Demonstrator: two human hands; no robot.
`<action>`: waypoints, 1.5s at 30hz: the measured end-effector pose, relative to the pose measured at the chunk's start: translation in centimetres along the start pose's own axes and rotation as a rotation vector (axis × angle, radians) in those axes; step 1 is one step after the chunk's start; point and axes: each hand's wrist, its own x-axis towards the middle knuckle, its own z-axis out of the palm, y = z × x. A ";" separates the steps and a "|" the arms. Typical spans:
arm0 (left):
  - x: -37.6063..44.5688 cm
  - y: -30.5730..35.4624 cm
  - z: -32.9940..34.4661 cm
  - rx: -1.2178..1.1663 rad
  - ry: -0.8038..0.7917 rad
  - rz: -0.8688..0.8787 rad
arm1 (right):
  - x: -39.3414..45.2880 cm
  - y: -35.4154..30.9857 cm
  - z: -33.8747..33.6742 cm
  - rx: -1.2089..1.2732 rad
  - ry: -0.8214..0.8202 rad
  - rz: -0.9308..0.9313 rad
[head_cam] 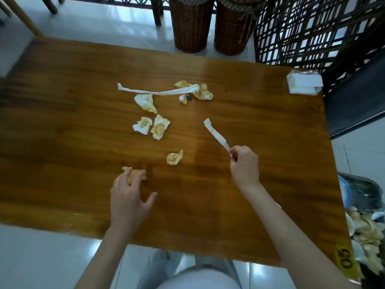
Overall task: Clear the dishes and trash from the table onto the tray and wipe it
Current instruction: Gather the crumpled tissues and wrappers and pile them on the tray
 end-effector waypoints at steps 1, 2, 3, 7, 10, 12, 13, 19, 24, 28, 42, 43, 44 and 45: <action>-0.6 -1.2 -0.1 0.029 -0.013 0.013 | -1.0 -0.7 0.5 0.000 -0.006 0.005; -1.2 -2.4 -0.1 0.054 -0.031 0.036 | -2.0 -1.4 1.0 0.003 -0.010 0.014; -1.7 -3.5 -0.1 0.077 -0.050 0.060 | -2.9 -2.1 1.5 0.005 -0.012 0.023; -3.0 -7.4 -0.3 0.121 -0.101 0.118 | -6.5 -4.9 3.4 -0.015 -0.027 0.045; -3.6 -9.2 -0.4 0.073 -0.121 0.140 | -8.9 -6.7 4.7 -0.016 -0.047 0.057; -3.7 -9.4 -0.3 0.050 -0.136 0.178 | -10.3 -7.5 5.3 -0.014 -0.063 0.053; -3.7 -9.5 -0.3 0.031 -0.153 0.190 | -11.1 -7.9 5.6 -0.015 -0.066 0.052; -3.8 -9.6 -0.5 -0.075 -0.188 0.197 | -14.0 -8.8 6.4 -0.017 -0.043 0.114; -2.0 -9.6 -1.6 -0.252 0.010 0.206 | -14.2 -8.3 6.1 -0.015 0.005 0.164; 1.3 -8.2 -2.0 -0.194 0.097 0.213 | -14.1 -7.9 5.8 -0.019 0.024 0.177; 5.6 -5.4 1.6 -0.002 -0.128 0.165 | -6.2 -7.1 6.1 -0.018 -0.060 0.079; 6.0 -5.4 1.6 -0.027 -0.111 0.143 | -5.6 -7.3 6.4 -0.010 -0.069 0.058; 6.5 -5.3 1.5 -0.049 -0.088 0.115 | -4.9 -7.5 6.7 -0.006 -0.081 0.037; 7.2 -5.1 1.3 -0.071 -0.062 0.089 | -4.2 -7.7 7.1 -0.003 -0.092 0.018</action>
